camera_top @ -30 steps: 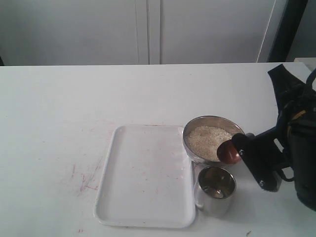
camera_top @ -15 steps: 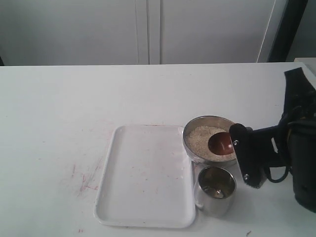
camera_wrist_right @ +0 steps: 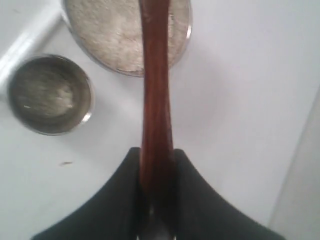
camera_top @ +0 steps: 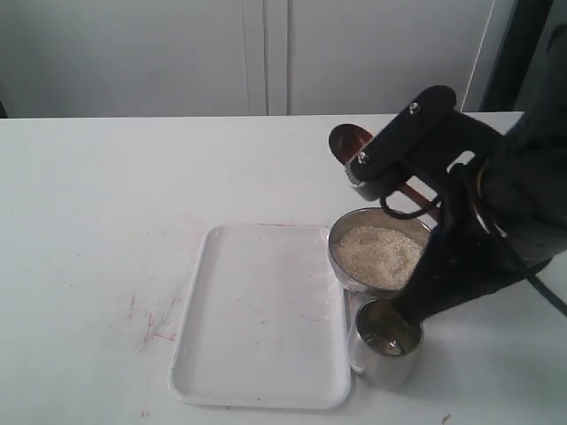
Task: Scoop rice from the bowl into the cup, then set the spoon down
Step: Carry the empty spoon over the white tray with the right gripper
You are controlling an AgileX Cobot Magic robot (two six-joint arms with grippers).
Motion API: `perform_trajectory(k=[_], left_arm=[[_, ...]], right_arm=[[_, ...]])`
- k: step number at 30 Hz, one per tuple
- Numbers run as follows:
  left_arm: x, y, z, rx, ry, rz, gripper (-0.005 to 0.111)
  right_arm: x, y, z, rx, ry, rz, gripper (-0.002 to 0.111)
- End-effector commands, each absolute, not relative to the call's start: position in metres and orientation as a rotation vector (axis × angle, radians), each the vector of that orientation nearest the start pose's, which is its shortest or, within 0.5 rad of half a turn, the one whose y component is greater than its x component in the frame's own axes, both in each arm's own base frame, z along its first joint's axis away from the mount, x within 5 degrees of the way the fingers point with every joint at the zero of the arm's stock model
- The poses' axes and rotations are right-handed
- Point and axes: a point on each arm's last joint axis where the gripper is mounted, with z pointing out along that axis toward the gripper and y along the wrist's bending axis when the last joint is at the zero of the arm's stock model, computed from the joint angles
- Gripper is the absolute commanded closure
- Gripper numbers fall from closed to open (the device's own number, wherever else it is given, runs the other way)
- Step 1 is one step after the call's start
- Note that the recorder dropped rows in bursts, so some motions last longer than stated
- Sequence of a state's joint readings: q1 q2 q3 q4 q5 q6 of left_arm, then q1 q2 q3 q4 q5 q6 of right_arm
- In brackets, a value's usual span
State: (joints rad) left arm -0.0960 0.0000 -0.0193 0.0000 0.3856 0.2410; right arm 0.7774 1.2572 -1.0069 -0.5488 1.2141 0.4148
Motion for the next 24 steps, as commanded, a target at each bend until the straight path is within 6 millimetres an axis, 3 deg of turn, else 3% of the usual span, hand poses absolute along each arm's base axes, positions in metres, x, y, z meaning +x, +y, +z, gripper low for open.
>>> perform_trajectory(k=[1, 4, 9, 12, 19, 24], left_arm=[[0.051, -0.005, 0.178, 0.318, 1.882, 0.083, 0.092], [0.051, -0.005, 0.178, 0.318, 1.882, 0.083, 0.092], [0.051, -0.005, 0.178, 0.318, 1.882, 0.083, 0.092], [0.051, -0.005, 0.178, 0.318, 1.882, 0.083, 0.092], [0.051, -0.005, 0.178, 0.318, 1.882, 0.083, 0.092], [0.051, -0.005, 0.178, 0.318, 1.882, 0.083, 0.092]], right_arm=[[0.190, 0.147, 0.303, -0.529, 2.734, -0.227, 0.108], [0.193, 0.167, 0.285, -0.492, 2.866, -0.094, 0.108], [0.211, 0.200, 0.261, -0.459, 2.909, 0.093, 0.108], [0.228, 0.217, 0.260, -0.442, 2.890, 0.112, 0.108], [0.272, 0.251, 0.286, -0.240, 2.845, 0.190, 0.108], [0.293, 0.252, 0.258, -0.016, 2.992, 0.110, 0.108]])
